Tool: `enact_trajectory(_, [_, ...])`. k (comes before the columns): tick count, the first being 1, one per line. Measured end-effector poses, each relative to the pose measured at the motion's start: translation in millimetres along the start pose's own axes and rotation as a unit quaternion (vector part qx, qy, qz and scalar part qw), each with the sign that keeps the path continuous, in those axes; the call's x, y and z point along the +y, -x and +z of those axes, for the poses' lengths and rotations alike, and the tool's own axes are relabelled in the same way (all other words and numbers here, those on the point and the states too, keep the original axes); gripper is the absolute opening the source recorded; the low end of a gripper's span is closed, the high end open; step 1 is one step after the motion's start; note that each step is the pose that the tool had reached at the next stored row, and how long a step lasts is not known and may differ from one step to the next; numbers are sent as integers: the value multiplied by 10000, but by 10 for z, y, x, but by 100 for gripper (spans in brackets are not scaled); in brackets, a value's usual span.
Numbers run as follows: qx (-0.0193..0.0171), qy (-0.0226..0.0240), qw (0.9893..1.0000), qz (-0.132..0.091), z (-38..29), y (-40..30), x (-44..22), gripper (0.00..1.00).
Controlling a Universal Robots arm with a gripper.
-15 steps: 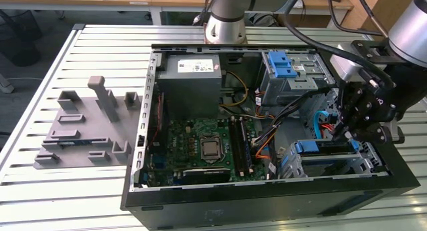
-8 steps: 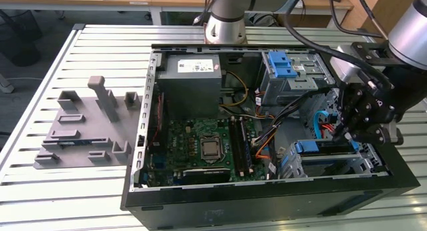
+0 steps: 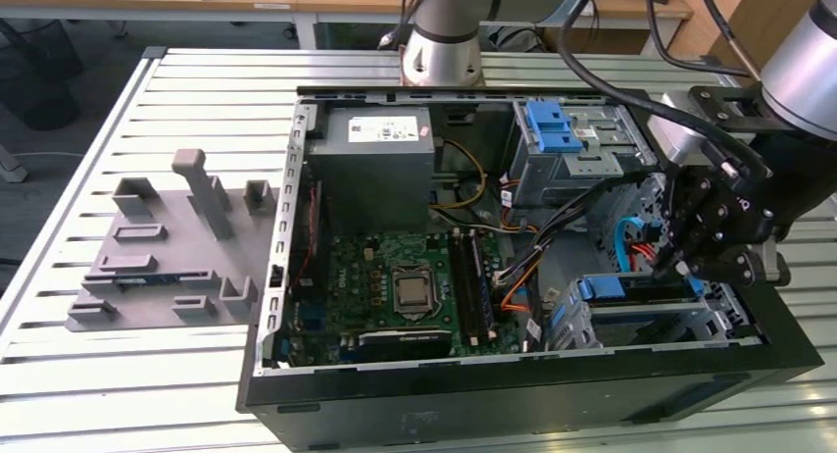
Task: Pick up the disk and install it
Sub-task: 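Insert the first disk wire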
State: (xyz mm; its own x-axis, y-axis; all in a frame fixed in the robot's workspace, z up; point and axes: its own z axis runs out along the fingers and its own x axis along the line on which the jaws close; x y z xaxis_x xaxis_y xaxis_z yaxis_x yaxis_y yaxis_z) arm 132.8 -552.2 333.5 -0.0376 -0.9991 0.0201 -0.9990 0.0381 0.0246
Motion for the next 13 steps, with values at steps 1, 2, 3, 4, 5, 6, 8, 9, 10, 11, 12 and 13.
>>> enact_trajectory(1, [1, 0, 10000, 0, 1, 0, -1, 16])
enact_trajectory(2, [1, 0, 10000, 0, 4, 0, -2, 16])
enact_trajectory(3, [0, 0, 10000, 0, 5, 0, -5, 16])
enact_trajectory(4, [0, 0, 10000, 0, 5, 0, -7, 16])
enact_trajectory(5, [1, 0, 10000, 0, 6, 0, -8, 16])
enact_trajectory(6, [1, 0, 10000, 0, 6, 0, -9, 16])
enact_trajectory(8, [2, 0, 10000, 0, 6, 0, -9, 16])
enact_trajectory(9, [1, 0, 10000, 0, 7, 0, -9, 16])
enact_trajectory(10, [1, 0, 10000, 0, 7, -2, -9, 16])
enact_trajectory(11, [1, 0, 10000, 0, 7, -4, -9, 16])
enact_trajectory(12, [-1, 0, 10000, 0, 9, -5, -10, 16])
enact_trajectory(13, [0, 0, 10000, 0, 8, -7, -10, 16])
